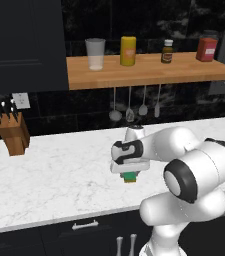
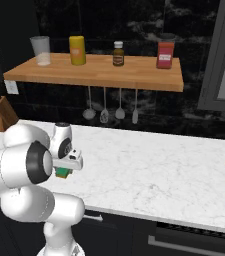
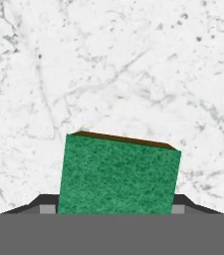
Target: Pick up the sponge from the counter and clean the cutting board by briefly scrubbing or pressing down on the cutting board. Once finished, release the sponge.
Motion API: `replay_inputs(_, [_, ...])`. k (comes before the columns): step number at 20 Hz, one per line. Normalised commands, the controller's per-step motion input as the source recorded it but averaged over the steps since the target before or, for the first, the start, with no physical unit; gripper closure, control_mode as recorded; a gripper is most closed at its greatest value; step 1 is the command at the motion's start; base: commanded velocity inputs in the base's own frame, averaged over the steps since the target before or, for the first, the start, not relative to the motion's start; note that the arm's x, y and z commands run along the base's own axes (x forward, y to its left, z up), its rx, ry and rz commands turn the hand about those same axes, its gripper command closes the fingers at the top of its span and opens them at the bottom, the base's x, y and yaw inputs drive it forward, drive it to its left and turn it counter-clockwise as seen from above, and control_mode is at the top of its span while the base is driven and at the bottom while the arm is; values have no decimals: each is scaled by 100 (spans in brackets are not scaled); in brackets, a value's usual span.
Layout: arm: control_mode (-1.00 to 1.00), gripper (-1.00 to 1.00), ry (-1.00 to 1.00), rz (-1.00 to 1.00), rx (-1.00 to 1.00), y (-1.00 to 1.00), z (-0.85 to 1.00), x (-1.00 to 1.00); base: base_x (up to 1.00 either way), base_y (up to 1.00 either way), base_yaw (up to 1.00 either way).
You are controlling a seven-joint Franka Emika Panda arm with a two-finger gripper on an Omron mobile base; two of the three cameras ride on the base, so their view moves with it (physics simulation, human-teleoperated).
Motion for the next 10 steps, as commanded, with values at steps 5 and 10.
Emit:
replay_inputs(5, [-100, 100, -5, 0, 0, 0, 17, -12, 0, 0, 0])
replay_inputs(10, [-100, 100, -1, -1, 0, -2, 52, -9, 0, 0, 0])
